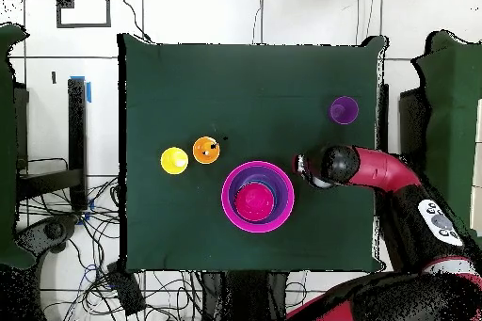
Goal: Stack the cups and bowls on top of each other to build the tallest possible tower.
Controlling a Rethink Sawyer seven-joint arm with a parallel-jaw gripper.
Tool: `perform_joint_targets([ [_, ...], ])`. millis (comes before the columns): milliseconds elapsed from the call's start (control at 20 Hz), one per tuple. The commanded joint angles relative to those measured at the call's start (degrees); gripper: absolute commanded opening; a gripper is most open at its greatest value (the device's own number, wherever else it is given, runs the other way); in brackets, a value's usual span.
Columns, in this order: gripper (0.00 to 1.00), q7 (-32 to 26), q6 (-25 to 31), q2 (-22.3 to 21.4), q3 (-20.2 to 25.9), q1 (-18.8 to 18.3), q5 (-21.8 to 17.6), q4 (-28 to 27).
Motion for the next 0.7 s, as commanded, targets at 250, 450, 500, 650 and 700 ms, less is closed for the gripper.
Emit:
perform_joint_targets([
  [250, 0.00, -3.81, -7.65, 4.14, 0.75, -0.01, -5.80, -3.27],
  [450, 0.00, -3.93, -7.68, 4.17, 0.85, -0.19, -5.63, -3.16],
  [500, 0.00, -4.04, -7.68, 4.18, 0.87, -0.20, -5.58, -3.18],
  [650, 0.00, -4.59, -7.35, 4.36, 1.12, -0.20, -5.25, -3.67],
  [700, 0.00, -4.67, -7.33, 4.40, 1.15, -0.25, -5.19, -3.67],
])
